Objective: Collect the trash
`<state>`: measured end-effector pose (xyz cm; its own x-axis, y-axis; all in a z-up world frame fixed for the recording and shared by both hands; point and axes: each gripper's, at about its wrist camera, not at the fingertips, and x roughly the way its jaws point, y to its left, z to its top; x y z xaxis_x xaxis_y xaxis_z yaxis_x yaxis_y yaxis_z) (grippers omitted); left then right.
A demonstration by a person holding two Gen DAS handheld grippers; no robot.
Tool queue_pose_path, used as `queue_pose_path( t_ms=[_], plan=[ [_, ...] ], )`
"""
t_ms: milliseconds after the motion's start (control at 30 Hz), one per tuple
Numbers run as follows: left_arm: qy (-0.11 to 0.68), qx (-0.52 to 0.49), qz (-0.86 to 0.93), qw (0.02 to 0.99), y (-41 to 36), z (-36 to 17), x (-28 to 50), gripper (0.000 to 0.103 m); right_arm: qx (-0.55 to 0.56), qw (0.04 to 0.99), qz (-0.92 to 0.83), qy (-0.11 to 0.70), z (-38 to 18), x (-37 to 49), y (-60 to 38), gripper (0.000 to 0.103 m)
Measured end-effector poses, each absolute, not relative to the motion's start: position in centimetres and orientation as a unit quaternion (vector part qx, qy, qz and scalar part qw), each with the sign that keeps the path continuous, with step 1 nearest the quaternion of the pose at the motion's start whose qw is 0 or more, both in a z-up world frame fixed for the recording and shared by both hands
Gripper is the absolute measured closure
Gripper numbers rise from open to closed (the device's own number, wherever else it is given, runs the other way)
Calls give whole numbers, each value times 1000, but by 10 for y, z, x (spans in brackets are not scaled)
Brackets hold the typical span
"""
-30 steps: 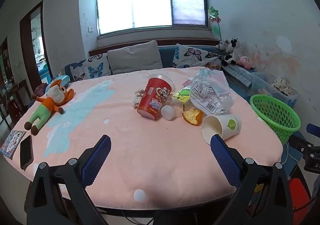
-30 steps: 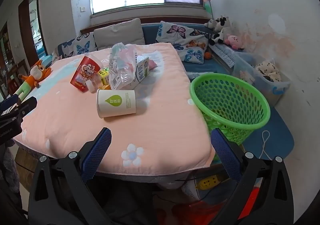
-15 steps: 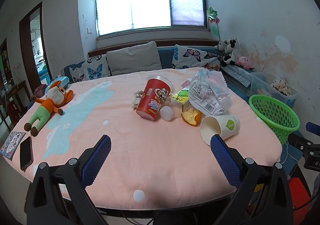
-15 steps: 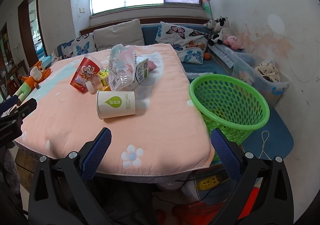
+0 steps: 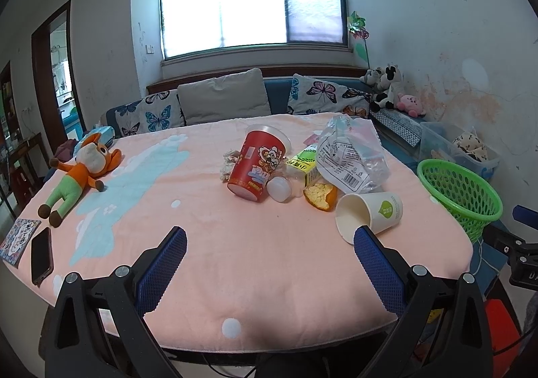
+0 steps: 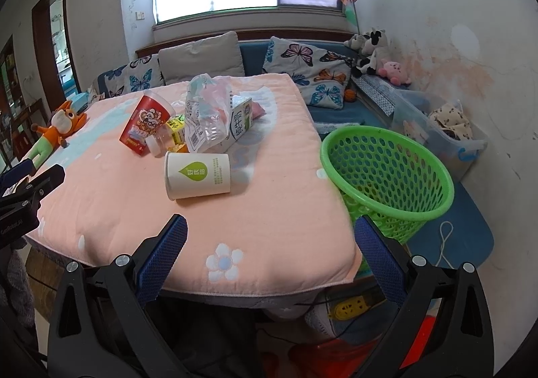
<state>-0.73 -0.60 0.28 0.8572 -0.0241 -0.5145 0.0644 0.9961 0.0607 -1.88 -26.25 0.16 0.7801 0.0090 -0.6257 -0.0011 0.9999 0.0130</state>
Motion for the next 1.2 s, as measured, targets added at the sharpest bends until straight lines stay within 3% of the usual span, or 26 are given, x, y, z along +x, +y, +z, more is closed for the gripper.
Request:
queue_pose_path(
  t_ms=[1200],
  plan=[
    [277,34,-23,960,-9,-2,4,6,2,942,9,334,1,-4,-261,4]
  ],
)
